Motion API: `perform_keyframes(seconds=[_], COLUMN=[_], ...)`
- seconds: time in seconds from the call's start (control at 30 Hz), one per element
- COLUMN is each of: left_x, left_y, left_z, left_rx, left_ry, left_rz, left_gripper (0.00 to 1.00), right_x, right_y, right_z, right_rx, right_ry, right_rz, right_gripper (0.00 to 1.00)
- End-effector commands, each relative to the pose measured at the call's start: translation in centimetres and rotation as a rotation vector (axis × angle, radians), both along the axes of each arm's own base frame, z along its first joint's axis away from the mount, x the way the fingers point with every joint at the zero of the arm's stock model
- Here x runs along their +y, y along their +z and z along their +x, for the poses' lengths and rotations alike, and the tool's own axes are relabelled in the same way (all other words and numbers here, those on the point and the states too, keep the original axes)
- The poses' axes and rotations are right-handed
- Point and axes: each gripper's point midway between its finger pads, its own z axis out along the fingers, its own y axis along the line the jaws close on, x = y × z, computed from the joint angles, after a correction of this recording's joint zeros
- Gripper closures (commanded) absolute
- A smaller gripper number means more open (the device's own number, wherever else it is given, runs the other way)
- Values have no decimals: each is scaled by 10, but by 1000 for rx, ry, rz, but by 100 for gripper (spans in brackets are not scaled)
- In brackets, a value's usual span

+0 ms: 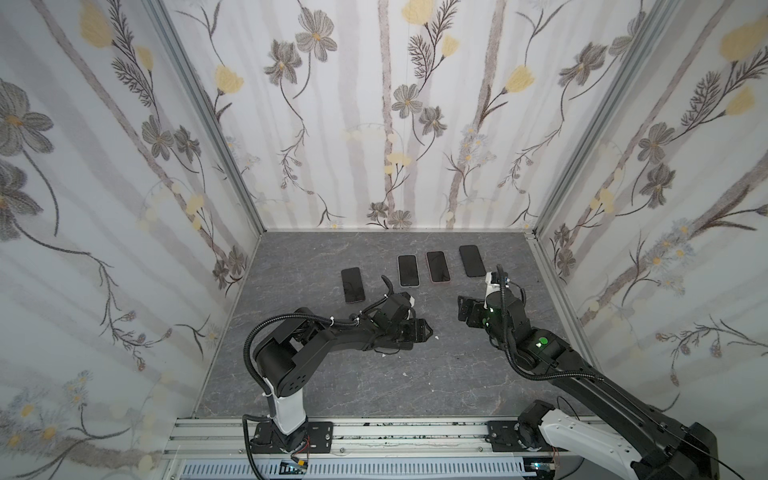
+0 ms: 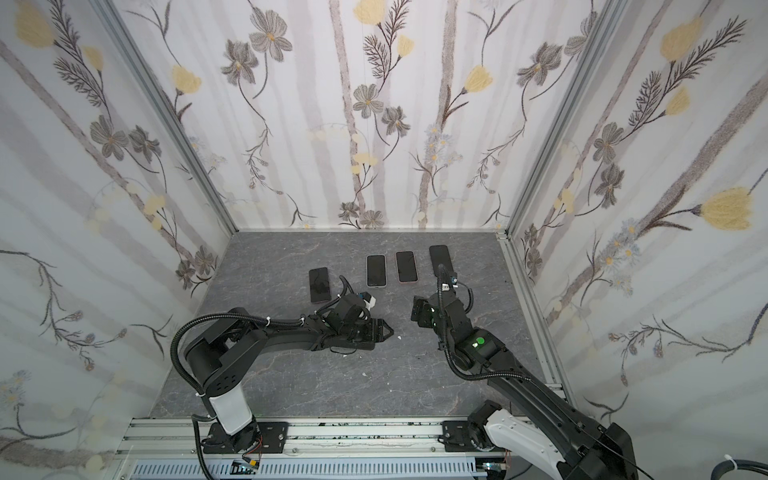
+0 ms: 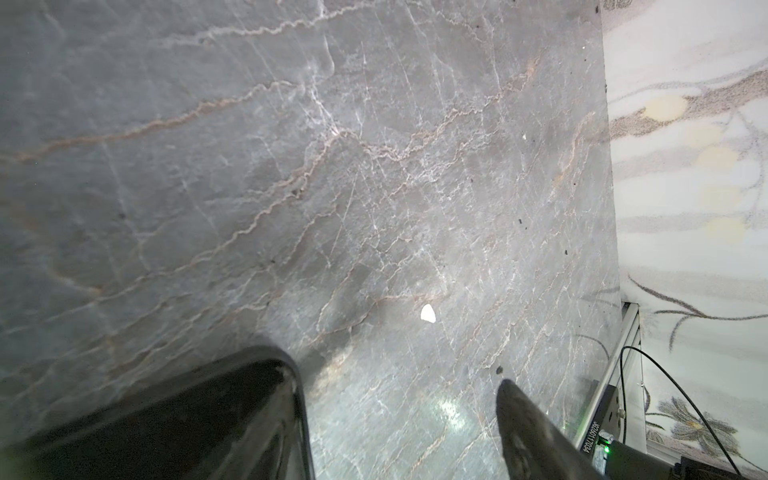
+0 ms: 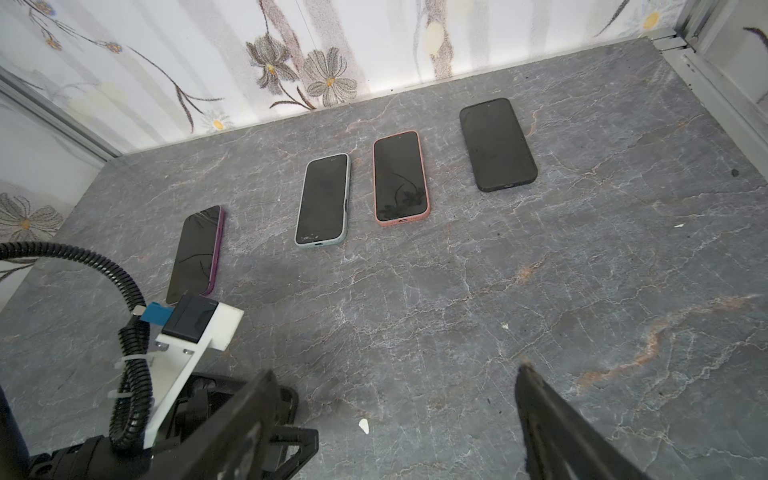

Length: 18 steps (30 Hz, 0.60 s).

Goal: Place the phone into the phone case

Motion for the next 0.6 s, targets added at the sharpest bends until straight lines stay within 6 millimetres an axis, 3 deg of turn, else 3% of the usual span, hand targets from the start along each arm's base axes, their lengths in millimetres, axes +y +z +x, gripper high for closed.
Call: perform_keyframes(seconds=[0.0,0.57], left_x=[-1,-13], left_y=[-7,7], left_z=[2,34], left_rx=[29,10], left_ry=[22,182], left_rz=[16,-77], left_gripper=[21,19], right_x=[-6,-13], right_y=[1,8], right_z=[-1,-7], right_rx=[-8,-15], right_ry=[-18,-31], right_rz=[-15,-16], right_gripper=[12,12])
